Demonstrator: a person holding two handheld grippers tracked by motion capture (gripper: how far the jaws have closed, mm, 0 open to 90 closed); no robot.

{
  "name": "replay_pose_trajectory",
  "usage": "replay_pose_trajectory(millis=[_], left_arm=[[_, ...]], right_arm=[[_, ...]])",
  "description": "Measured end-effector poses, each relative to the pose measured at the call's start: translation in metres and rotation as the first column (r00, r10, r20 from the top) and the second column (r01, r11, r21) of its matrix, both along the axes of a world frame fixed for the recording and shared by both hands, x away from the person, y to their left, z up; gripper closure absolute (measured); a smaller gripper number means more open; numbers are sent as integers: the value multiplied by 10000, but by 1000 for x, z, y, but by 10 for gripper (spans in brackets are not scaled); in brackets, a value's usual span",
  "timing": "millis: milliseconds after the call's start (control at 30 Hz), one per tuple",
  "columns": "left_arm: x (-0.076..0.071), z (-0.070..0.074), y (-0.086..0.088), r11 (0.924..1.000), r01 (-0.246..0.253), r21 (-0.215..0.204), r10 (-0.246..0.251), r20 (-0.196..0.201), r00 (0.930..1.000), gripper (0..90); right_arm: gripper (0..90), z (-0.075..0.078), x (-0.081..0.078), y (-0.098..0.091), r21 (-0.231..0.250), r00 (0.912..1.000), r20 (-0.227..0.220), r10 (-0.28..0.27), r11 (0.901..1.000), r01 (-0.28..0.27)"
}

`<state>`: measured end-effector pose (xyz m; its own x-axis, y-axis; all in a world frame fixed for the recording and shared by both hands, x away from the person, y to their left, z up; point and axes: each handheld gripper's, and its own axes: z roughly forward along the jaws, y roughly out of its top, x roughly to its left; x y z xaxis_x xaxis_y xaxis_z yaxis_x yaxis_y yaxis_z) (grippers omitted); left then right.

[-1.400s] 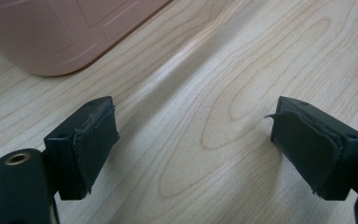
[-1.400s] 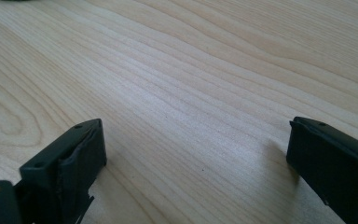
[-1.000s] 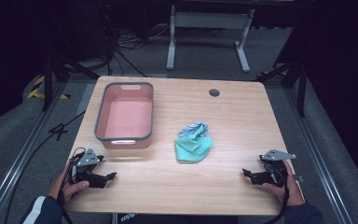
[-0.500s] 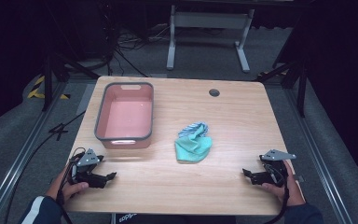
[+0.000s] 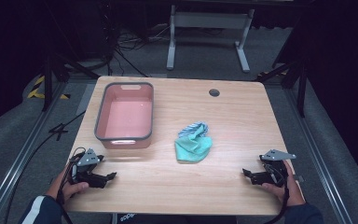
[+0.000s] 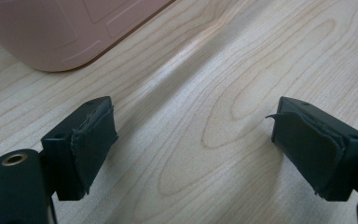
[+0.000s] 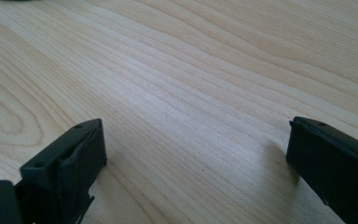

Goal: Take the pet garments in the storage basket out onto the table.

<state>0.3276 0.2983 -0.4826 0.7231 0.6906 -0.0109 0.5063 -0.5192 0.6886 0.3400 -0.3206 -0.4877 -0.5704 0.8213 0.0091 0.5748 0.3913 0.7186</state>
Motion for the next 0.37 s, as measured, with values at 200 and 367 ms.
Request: replay_pose_trajectory(millis=[200, 367], left_arm=[[0, 0, 0, 10000, -12, 17, 12, -10, 10000, 135], [0, 1, -1, 10000, -64, 45, 65, -101, 9999, 127]], right_arm=[[50, 0, 0, 0, -23, 10000, 7, 14, 10000, -14], [50, 0, 0, 0, -34, 10000, 8, 25, 10000, -25]])
